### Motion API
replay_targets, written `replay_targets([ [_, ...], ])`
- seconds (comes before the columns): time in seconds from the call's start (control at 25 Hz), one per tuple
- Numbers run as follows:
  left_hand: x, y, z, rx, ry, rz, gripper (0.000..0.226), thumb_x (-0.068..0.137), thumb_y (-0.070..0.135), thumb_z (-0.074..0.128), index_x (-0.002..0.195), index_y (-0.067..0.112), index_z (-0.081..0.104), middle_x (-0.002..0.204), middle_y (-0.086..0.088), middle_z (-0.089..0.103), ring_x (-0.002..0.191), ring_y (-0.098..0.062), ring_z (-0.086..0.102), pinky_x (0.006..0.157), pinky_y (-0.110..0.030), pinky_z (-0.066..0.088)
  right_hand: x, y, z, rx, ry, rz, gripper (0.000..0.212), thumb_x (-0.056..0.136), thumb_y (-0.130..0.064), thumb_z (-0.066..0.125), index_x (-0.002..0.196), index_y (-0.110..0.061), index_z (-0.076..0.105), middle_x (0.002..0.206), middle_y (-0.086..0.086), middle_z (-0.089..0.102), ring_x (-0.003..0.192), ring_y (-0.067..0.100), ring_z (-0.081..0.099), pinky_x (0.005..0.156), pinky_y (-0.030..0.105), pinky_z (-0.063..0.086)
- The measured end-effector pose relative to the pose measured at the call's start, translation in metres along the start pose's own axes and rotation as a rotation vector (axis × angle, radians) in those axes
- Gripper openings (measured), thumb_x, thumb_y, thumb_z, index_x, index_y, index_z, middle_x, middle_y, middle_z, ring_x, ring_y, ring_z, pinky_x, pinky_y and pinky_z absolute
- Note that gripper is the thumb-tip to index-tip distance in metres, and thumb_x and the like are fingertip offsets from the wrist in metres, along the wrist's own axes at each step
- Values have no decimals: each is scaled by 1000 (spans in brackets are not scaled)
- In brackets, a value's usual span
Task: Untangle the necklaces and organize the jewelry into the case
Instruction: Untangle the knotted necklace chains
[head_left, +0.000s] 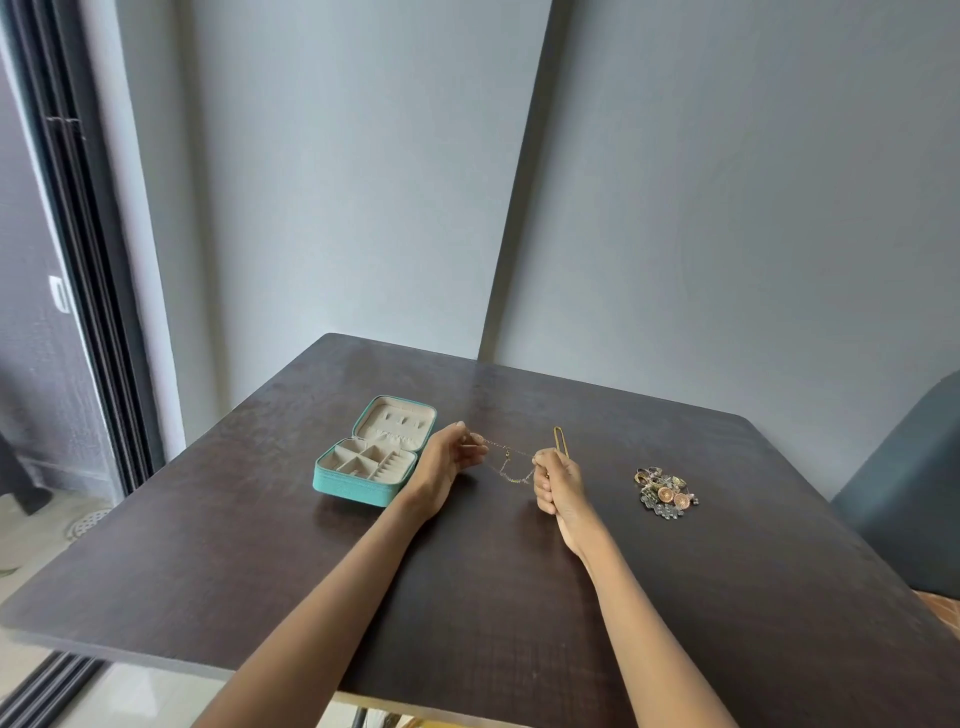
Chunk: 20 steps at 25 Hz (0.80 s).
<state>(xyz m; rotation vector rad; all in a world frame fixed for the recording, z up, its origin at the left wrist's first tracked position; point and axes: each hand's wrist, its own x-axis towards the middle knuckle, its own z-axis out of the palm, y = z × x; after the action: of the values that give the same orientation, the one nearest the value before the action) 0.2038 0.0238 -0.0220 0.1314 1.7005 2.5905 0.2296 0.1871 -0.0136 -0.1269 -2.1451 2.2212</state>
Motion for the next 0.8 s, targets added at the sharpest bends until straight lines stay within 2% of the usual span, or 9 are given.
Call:
replay_targets([
  [0.12,-2,3,1,-152,-42,-40,38,101,16,32,65,12,43,54,-1,51,62,-19,60,78,-32,53,0,0,0,-23,-5,-8,25,93,-10,43,69,-17,42,46,-10,29,37,3,21,38,19,12],
  [0.2,-4,6,2,-182,-57,-46,40,101,18,33,61,14,36,47,2,37,49,-15,49,67,-30,55,0,1,0,-14,-2,-10,25,93,-10,43,69,-18,42,46,-11,29,38,3,21,38,19,14],
  [0.24,-4,7,1,-176,-65,-65,40,101,20,35,62,16,33,46,4,30,42,-11,38,54,-25,50,0,1,0,-2,4,-9,25,93,-10,43,69,-18,43,47,-11,30,38,3,22,37,18,14],
  [0.28,-5,7,1,-148,-74,-80,39,101,22,37,62,18,30,45,6,26,39,-9,28,42,-20,39,1,2,-1,17,10,-7,25,93,-10,43,70,-18,43,47,-10,30,38,3,22,36,18,15],
  [0.36,-4,5,0,-59,-66,-65,38,100,25,41,65,20,29,46,8,23,38,-5,18,35,-17,17,3,2,-3,82,21,2,25,93,-10,43,70,-17,42,48,-9,32,37,3,24,34,17,17],
  [0.48,-3,-2,8,35,-1,-26,34,99,22,46,67,20,33,45,10,26,36,-3,18,36,-14,12,5,2,-6,204,21,18,27,93,-9,40,68,-18,39,46,-8,33,35,4,25,33,17,15],
  [0.6,-5,-6,15,203,93,52,23,95,13,53,76,18,41,49,9,35,36,-1,25,35,-14,19,5,2,-6,267,19,26,26,93,-9,39,69,-17,40,44,-8,34,34,3,26,33,17,15],
  [0.68,-5,-9,16,336,23,136,22,93,8,56,77,17,43,57,6,40,40,1,31,39,-13,25,6,2,-8,297,17,23,25,93,-9,39,69,-17,40,44,-8,34,33,3,26,32,16,15],
  [0.8,-7,-12,15,619,-151,233,22,89,1,55,78,20,52,74,1,48,58,-2,39,57,-15,33,7,3,-9,313,12,19,26,93,-10,40,68,-16,40,44,-7,35,33,4,26,32,16,15],
])
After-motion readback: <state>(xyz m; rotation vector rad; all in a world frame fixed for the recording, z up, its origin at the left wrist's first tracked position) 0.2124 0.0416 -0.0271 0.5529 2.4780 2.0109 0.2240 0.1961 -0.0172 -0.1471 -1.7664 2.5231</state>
